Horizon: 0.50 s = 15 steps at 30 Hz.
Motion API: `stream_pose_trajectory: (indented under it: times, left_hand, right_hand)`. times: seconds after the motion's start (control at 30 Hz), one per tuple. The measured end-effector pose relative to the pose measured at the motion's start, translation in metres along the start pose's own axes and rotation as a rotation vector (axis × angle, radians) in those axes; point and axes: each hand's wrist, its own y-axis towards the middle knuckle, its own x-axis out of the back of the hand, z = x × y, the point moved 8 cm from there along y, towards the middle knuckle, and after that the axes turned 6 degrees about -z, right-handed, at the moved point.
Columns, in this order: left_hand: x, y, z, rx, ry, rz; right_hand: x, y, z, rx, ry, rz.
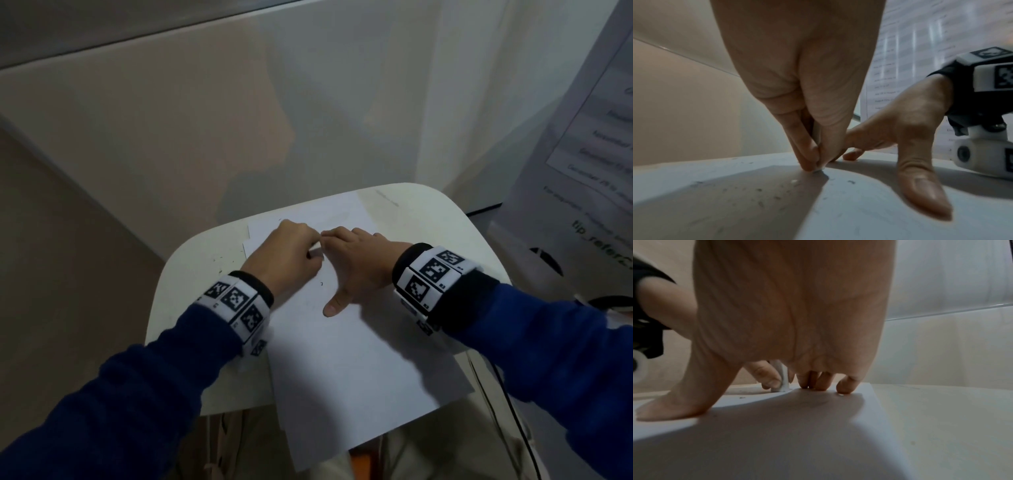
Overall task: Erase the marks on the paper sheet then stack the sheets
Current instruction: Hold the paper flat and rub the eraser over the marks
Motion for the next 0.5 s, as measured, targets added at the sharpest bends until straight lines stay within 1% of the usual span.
stream_pose_trajectory:
  times: [0.03, 0.13, 0.2, 0.27, 0.33, 0.4, 0.43, 0.5]
  left_hand:
    - [0.000, 0.002, 0.000, 0.001, 0.000, -0.003]
    - [-0.008, -0.008, -0.012, -0.055, 0.013, 0.088]
    - [-0.010, -0.014, -0.019, -0.101, 0.009, 0.123]
    - [-0.007, -0.011, -0.015, -0.080, 0.023, 0.111]
    - [-0.003, -0.003, -0.002, -0.026, 0.030, 0.064]
    - [0.000, 0.003, 0.008, 0.037, 0.027, 0.043]
    - [0.001, 0.003, 0.007, 0.030, 0.037, 0.046]
    - [-0.002, -0.004, -0.007, -0.029, 0.061, 0.089]
  right_hand:
    - [0.000, 0.000, 0.000, -0.001, -0.003, 0.002]
    - [-0.001, 0.000, -0.001, 0.000, 0.008, 0.008]
    - [-0.001, -0.001, -0.002, 0.001, 0.014, 0.014]
    - [-0.001, -0.001, -0.002, 0.001, 0.016, 0.016]
    - [0.000, 0.000, -0.001, 0.001, 0.011, 0.009]
    - [-0.001, 0.001, 0.001, 0.001, -0.011, 0.007]
    - [-0.001, 0.001, 0.000, 0.000, -0.018, 0.005]
    - [-0.002, 0.000, -0.001, -0.004, -0.005, 0.006]
